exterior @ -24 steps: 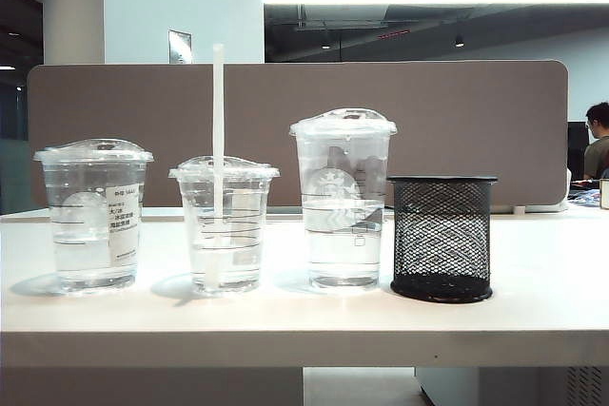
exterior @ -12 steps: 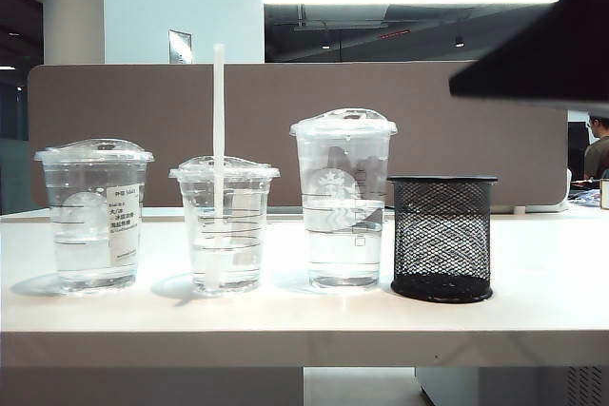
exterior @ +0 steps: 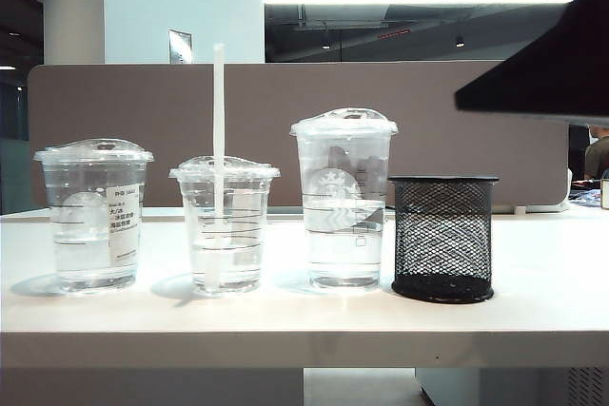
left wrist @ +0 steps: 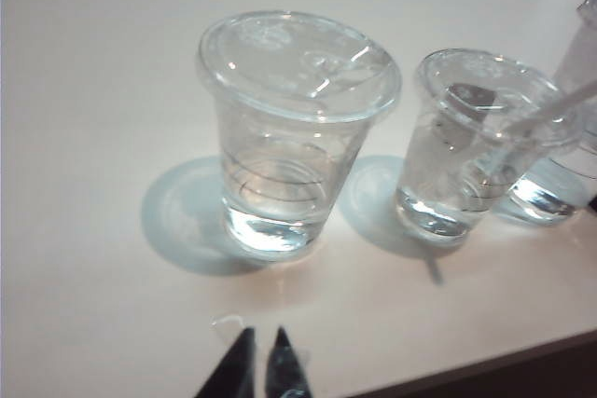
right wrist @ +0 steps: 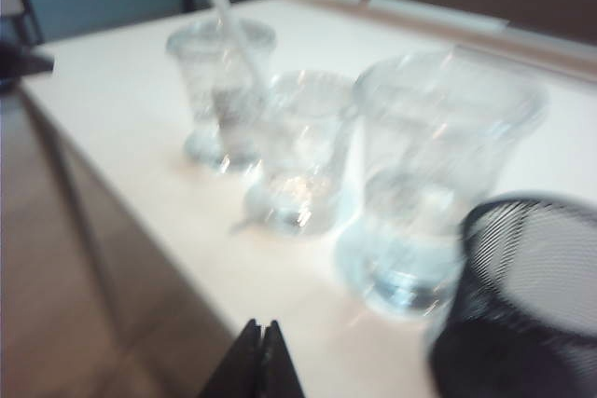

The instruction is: Pick up the straw and insert it into the small coffee cup.

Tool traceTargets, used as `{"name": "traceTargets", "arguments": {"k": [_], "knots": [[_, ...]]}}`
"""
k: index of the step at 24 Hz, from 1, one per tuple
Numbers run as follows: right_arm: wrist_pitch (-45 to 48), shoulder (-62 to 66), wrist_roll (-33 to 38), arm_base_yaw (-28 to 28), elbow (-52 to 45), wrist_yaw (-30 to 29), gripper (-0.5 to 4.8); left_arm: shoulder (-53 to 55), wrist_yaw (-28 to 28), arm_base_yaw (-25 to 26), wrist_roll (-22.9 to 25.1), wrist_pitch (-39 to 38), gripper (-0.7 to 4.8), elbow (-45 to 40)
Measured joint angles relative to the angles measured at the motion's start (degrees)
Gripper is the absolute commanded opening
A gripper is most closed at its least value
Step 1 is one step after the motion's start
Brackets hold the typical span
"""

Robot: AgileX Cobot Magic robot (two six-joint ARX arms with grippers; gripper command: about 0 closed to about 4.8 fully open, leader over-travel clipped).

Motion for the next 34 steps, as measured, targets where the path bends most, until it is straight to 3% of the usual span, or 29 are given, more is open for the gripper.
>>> {"name": "traceTargets", "arguments": {"k": [4,8,13,16,19,26,34], "knots": [[-1.27,-4.02,-0.17,-5.55,-0.33,1.22,0.0,0.0,-0.09,-0.02,0.0,0.0,0.22,0.0],[-7.69,-10.03,0.02,-14.25,-1.46,-3.1,0.0,-0.02,-0.09,-0.02,0.0,0.02,0.22,0.0],[-19.67,-20.61,1.84,-23.76,-1.42,-4.28,0.0,-0.02,-0.09,-0.02,0.0,0.0,0.22,0.0],[-31.21,-28.09,2.93,-33.31,-1.44,-4.39,0.0,-0.02,-0.09,-0.02,0.0,0.02,0.22,0.0],[-36.2,-29.79,3.17,-36.7,-1.4,-4.63,0.0,0.0,-0.09,-0.02,0.0,0.0,0.22,0.0],[-37.13,-29.86,3.28,-40.41,-1.25,-3.58,0.0,-0.07,-0.09,-0.02,0.0,0.0,0.22,0.02],[-37.16,-29.86,3.28,-40.65,-1.22,-3.17,0.0,-0.07,-0.09,-0.02,0.0,-0.02,0.22,0.0]]}}
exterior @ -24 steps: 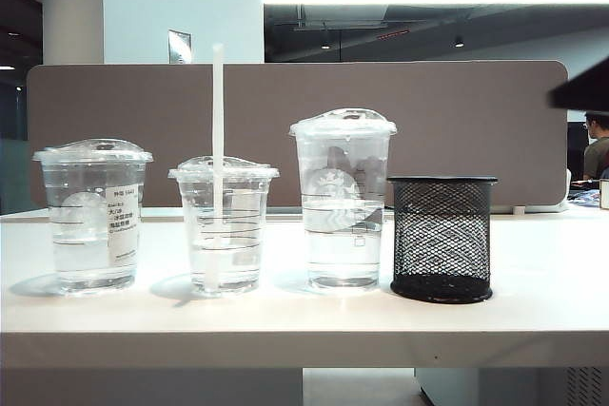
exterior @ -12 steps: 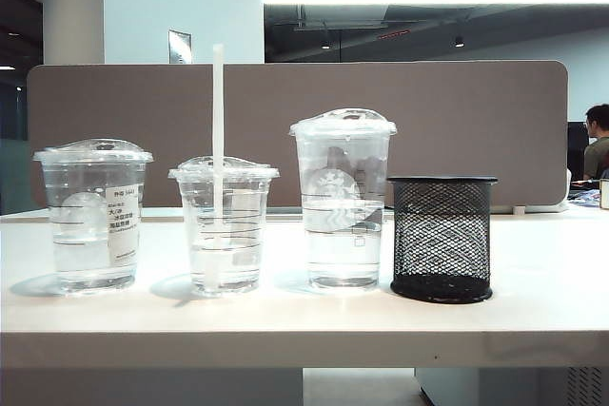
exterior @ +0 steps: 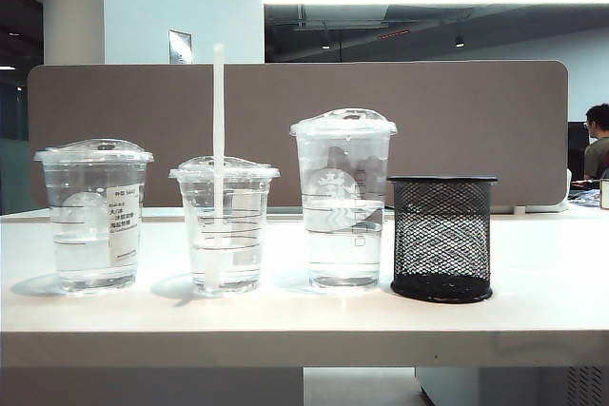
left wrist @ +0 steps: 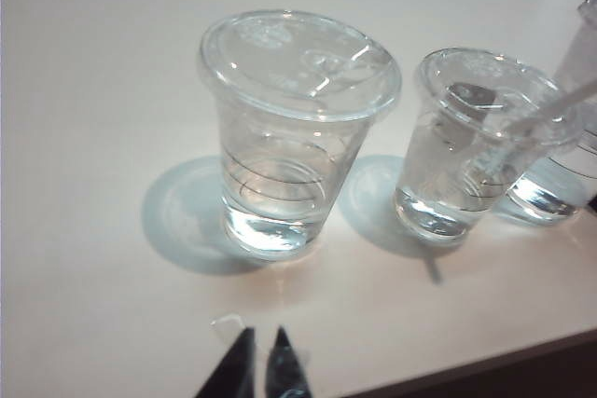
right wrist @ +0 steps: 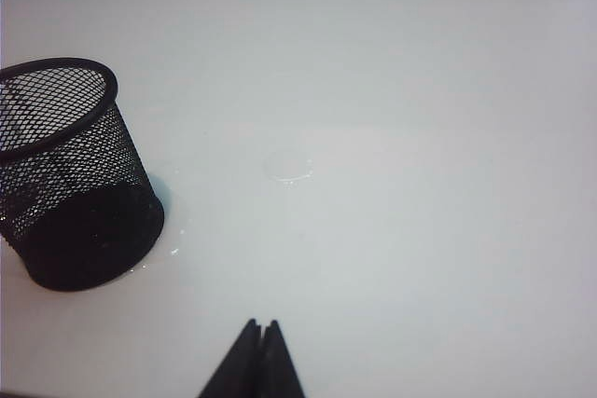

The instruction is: Pick up the straw and insert it into the small coffee cup.

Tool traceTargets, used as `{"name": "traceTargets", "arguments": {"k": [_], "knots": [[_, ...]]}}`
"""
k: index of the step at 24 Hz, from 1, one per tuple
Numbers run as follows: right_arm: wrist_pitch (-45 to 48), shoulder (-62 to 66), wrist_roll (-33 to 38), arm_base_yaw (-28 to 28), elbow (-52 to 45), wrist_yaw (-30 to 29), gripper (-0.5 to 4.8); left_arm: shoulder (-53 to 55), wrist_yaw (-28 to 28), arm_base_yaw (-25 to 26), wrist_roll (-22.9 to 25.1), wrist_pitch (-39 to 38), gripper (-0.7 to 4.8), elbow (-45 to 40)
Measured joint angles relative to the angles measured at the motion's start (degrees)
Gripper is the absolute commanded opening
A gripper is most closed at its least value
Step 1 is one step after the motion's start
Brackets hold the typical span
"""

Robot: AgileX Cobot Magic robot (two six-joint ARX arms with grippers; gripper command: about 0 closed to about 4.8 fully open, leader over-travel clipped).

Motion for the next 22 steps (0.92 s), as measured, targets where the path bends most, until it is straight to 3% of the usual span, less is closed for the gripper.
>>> {"name": "traceTargets", "arguments": {"k": [14,17,22], "knots": [[0.0,0.0,0.02,-0.02,0.0,0.0,0.0,-0.59,-0.24,0.0,0.57,-0.13,0.22,-0.02],[0.0,0.0,0.02,0.0,0.0,0.02,0.0,-2.47,-3.65,0.04,3.41,0.28,0.22,-1.01],[0.0,0.0,0.0,-0.02,0.0,0.02,0.0,-1.79,-7.98,1.62,3.69,3.85,0.22,-4.68]]}}
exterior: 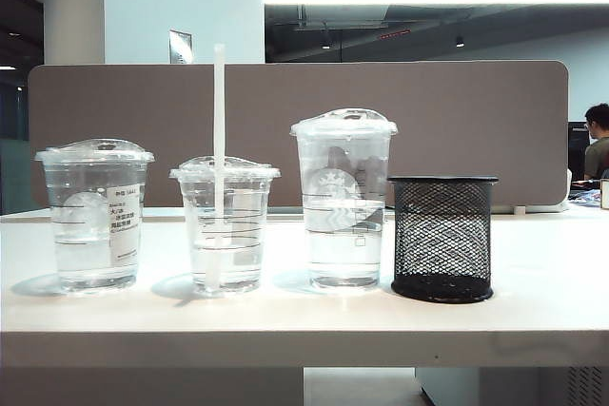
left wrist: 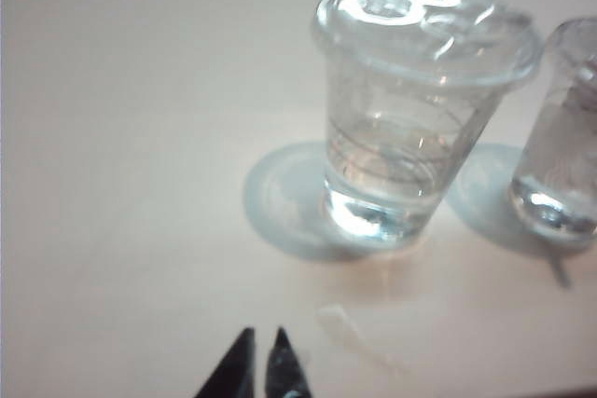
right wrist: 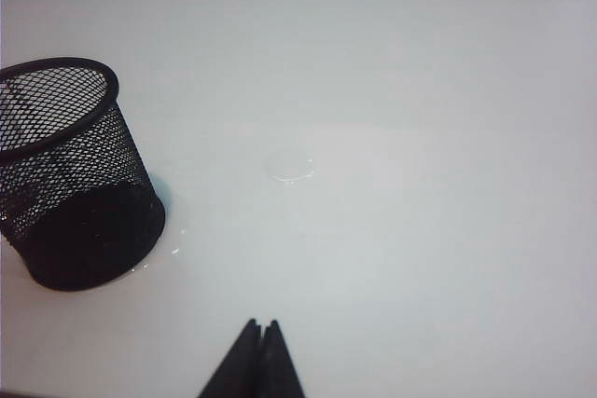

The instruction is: Pick up the straw and insert it into the small coffee cup.

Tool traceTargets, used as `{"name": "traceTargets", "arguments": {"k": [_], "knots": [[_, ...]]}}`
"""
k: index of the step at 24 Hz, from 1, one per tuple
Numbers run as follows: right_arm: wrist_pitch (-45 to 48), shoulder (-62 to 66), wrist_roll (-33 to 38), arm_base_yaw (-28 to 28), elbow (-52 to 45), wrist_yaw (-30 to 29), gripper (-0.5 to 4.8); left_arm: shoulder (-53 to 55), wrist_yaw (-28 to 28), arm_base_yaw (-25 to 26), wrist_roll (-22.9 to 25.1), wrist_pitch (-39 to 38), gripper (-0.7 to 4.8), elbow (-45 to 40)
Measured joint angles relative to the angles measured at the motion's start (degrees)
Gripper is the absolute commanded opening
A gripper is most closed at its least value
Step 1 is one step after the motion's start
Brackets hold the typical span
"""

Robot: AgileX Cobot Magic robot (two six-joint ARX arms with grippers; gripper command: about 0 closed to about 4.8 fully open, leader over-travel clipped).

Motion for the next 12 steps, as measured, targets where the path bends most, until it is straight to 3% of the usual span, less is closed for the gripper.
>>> {"name": "traceTargets", "arguments": {"k": [3,12], "knots": [[0.0,0.0,0.0,0.0,0.0,0.02,0.0,-0.07,-0.11,-0.13,0.15,7.43,0.22,-2.23],[0.0,0.0,0.02,0.0,0.0,0.02,0.0,-0.17,-0.13,-0.13,0.17,7.76,0.22,-2.32]]}}
